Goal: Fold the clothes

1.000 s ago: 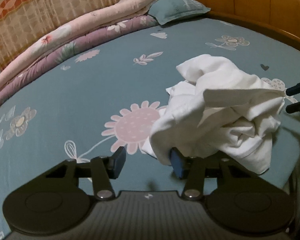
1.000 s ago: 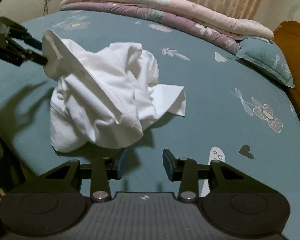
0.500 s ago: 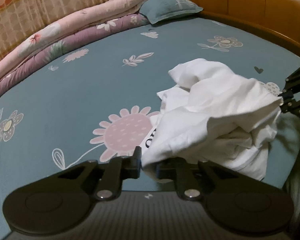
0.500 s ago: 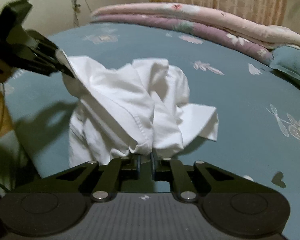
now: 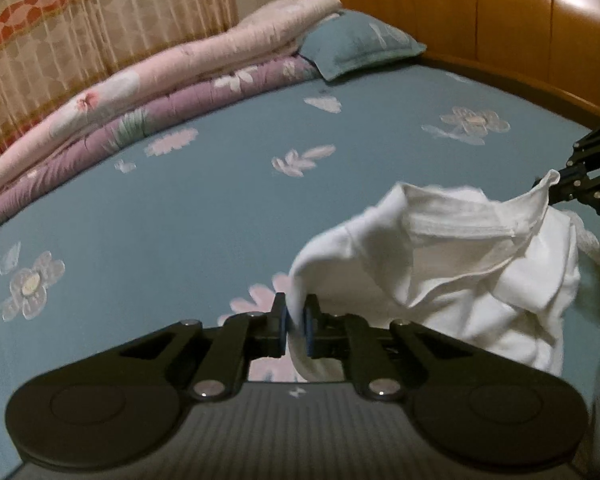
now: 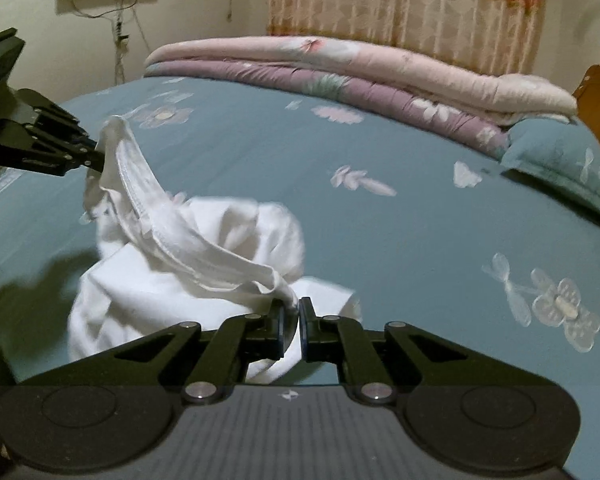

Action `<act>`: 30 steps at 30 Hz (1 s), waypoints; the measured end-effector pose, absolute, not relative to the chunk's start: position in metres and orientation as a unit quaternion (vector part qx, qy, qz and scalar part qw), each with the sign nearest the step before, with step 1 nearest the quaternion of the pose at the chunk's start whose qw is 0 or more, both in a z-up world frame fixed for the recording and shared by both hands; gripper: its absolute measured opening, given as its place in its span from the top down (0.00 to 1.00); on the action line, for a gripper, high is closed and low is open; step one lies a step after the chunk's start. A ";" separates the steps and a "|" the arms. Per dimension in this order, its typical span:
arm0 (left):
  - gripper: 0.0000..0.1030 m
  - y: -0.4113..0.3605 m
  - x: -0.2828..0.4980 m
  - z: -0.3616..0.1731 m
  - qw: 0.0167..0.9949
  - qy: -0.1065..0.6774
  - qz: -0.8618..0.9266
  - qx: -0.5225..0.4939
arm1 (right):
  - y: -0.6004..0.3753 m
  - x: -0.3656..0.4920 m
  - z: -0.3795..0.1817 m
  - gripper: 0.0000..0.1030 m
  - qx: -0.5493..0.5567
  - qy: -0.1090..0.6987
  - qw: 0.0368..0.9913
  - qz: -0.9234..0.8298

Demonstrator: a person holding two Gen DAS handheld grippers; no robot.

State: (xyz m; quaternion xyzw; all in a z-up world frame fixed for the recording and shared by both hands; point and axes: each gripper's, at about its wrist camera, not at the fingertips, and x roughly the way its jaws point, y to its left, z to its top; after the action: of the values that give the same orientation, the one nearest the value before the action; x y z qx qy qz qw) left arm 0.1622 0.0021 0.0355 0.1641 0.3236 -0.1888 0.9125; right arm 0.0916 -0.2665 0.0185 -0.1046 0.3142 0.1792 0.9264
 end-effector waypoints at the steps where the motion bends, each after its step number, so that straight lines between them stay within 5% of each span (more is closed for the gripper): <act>1: 0.93 0.002 0.168 0.038 0.914 0.320 -0.187 0.163 | -0.267 0.098 0.020 0.89 -0.107 0.313 0.928 0.174; 20: 0.97 -0.005 0.307 0.031 0.918 0.324 -0.156 0.169 | -0.277 0.292 0.023 0.89 -0.168 0.325 0.927 0.083; 30: 0.98 -0.007 0.388 -0.012 0.909 0.377 -0.094 0.148 | -0.273 0.384 -0.024 0.89 -0.156 0.383 0.909 0.046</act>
State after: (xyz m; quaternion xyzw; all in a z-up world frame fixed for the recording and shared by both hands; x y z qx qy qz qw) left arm 0.3879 -0.0074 -0.0116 0.1475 0.3773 -0.0943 0.9094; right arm 0.3839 -0.2730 -0.0237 -0.1562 0.3835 0.0457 0.9091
